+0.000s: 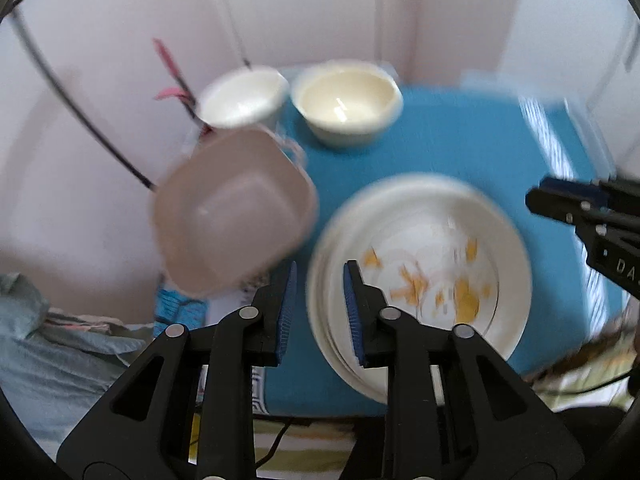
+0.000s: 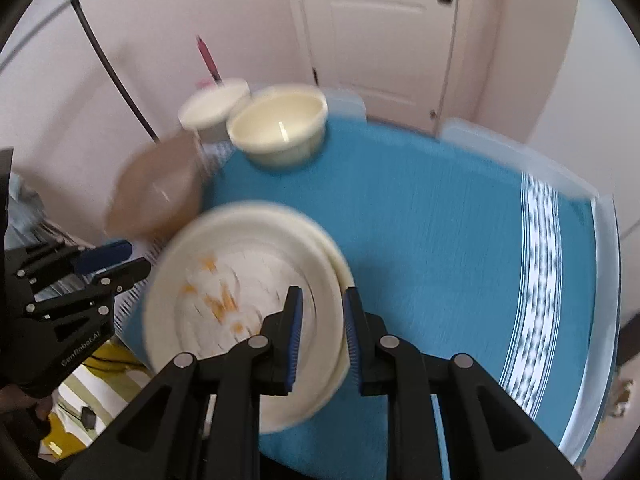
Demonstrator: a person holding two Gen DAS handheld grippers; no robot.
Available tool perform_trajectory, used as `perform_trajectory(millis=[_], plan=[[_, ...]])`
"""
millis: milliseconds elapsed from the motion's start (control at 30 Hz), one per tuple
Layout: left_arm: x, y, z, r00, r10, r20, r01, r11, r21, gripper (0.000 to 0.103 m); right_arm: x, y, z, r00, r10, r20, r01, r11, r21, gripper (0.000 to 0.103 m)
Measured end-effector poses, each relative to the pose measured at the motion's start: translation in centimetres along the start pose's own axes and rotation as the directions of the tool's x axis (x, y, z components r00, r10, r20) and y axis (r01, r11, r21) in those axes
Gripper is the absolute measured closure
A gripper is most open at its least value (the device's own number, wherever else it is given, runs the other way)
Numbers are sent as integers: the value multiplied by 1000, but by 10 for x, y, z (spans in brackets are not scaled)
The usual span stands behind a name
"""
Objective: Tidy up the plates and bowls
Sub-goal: 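Grasp the rim of the pink-beige basket with both grippers, then carry the pink-beige basket across the table and open both grippers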
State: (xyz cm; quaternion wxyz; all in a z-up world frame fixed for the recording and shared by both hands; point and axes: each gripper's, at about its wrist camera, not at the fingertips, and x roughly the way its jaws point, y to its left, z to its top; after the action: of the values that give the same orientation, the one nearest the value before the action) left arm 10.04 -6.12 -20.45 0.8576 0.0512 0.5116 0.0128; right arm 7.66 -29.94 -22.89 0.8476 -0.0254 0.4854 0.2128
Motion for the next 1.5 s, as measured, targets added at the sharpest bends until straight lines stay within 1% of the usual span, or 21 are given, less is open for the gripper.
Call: perform_trajectory(millis=[67, 100, 133, 200, 233, 300, 367, 467, 567, 667, 733, 767, 833, 867, 933, 1000, 1133, 1233, 1267, 1333, 1500], plan=[[-14, 16, 10, 999, 23, 43, -20, 997, -78, 66, -8, 0, 15, 998, 54, 38, -54, 999, -10, 64], [-19, 25, 14, 997, 41, 62, -33, 993, -116, 28, -11, 1, 24, 994, 88, 65, -87, 996, -22, 26], [-23, 32, 16, 994, 65, 83, -53, 988, -144, 1, -14, 3, 30, 989, 118, 93, -115, 993, -35, 0], [-32, 45, 16, 984, 109, 141, -82, 979, -186, 0, -16, 8, 44, 978, 161, 132, -153, 986, -73, 0], [-31, 54, 17, 984, 117, 133, -89, 976, -199, 0, -15, 13, 48, 977, 168, 129, -157, 983, -92, 0], [-24, 69, 18, 988, 117, 99, -92, 969, -229, 0, -2, 27, 62, 983, 172, 67, -160, 975, -151, 0], [-14, 88, 15, 994, 85, 73, -62, 959, -275, 0, 11, 41, 70, 989, 144, 23, -138, 974, -179, 0], [1, 113, 1, 998, 11, 63, 12, 939, -345, 0, 27, 59, 79, 994, 106, 32, -100, 981, -167, 0], [24, 133, -8, 998, -60, 34, 69, 916, -394, 1, 56, 71, 84, 989, 146, -40, -150, 977, -149, 0], [51, 145, -15, 993, -122, 3, 113, 906, -407, 7, 89, 82, 86, 980, 159, -121, -172, 979, -106, 0], [70, 149, -18, 987, -157, -32, 131, 902, -411, 20, 107, 87, 86, 975, 162, -155, -177, 980, -91, 3], [80, 151, -20, 983, -179, -48, 143, 897, -419, 23, 118, 92, 86, 971, 161, -178, -179, 980, -89, 6], [97, 156, -22, 971, -227, -69, 175, 882, -439, 35, 133, 100, 86, 965, 160, -210, -183, 979, -95, 20], [103, 157, -22, 968, -241, -74, 184, 877, -444, 38, 139, 104, 86, 961, 162, -223, -187, 977, -100, 23], [113, 159, -23, 960, -267, -85, 203, 872, -446, 51, 152, 112, 84, 953, 164, -253, -196, 975, -106, 40], [115, 163, -25, 955, -284, -86, 219, 870, -441, 55, 161, 117, 82, 949, 171, -266, -204, 974, -100, 47], [128, 167, -21, 947, -306, -97, 238, 871, -430, 76, 171, 124, 82, 945, 190, -268, -219, 972, -85, 59], [132, 168, -17, 945, -312, -101, 246, 878, -409, 82, 182, 128, 82, 943, 190, -272, -219, 973, -78, 75], [133, 167, -15, 944, -314, -102, 250, 882, -400, 82, 184, 129, 82, 943, 192, -272, -219, 973, -73, 77], [132, 165, -12, 945, -310, -100, 252, 891, -378, 83, 186, 132, 81, 941, 199, -274, -226, 972, -68, 89], [123, 161, -4, 956, -279, -88, 238, 917, -321, 83, 178, 141, 81, 958, 169, -233, -194, 977, -88, 89]])
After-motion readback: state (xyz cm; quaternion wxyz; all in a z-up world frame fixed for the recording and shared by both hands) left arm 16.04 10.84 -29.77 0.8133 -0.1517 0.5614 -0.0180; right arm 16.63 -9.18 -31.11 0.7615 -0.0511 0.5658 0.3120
